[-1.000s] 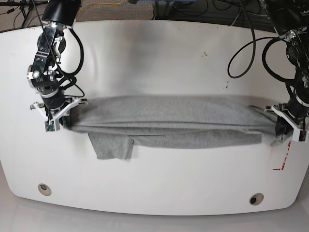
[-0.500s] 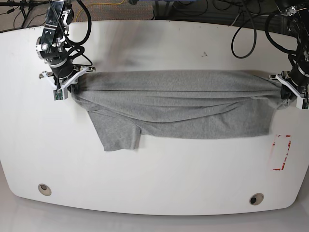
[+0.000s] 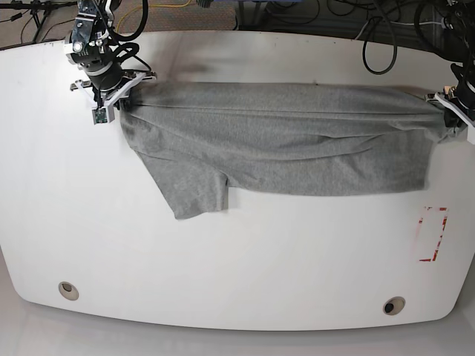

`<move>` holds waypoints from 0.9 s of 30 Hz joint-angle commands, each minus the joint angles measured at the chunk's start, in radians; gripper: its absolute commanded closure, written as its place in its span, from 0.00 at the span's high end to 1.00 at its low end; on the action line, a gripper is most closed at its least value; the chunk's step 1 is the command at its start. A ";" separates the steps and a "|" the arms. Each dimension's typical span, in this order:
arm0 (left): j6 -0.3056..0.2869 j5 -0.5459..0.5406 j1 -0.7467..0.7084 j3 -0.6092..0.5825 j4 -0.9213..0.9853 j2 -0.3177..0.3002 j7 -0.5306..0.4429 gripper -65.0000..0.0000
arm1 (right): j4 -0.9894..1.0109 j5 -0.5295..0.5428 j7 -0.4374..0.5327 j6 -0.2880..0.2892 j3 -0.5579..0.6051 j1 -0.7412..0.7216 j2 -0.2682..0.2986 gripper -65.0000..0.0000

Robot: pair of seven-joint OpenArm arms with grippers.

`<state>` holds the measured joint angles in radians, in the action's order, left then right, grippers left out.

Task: Fold the T-shirt properly
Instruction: 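Drag the stretched shirt with both grippers toward the robot base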

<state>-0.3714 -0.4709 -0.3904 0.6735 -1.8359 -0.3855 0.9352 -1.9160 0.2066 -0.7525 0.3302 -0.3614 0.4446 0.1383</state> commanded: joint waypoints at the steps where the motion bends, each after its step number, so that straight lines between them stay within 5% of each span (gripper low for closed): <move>1: 0.007 0.011 -0.008 0.015 -0.014 -0.020 -0.021 0.06 | -0.020 -0.012 0.020 -0.009 -0.006 0.007 0.008 0.00; 17: -0.005 0.005 -0.089 0.016 -0.017 -0.020 -0.018 0.08 | -0.021 -0.012 0.021 -0.009 -0.004 0.020 -0.009 0.00; 19: -0.053 0.002 -0.094 0.009 -0.015 -0.020 -0.018 0.16 | -0.021 -0.012 0.021 -0.009 -0.004 0.018 -0.009 0.00; 24: -0.177 0.005 -0.121 0.019 -0.012 -0.020 -0.018 0.56 | -0.023 -0.012 0.021 -0.009 -0.003 0.018 -0.009 0.00; 27: -0.197 0.001 -0.124 0.044 -0.015 -0.020 -0.018 0.63 | -0.023 -0.012 0.021 -0.009 -0.003 0.018 -0.010 0.00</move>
<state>-0.5621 -0.4648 -0.5106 0.6888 -1.8359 -0.3851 0.9344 -1.9163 0.1883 -0.7525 0.3290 -0.3603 0.4629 0.1200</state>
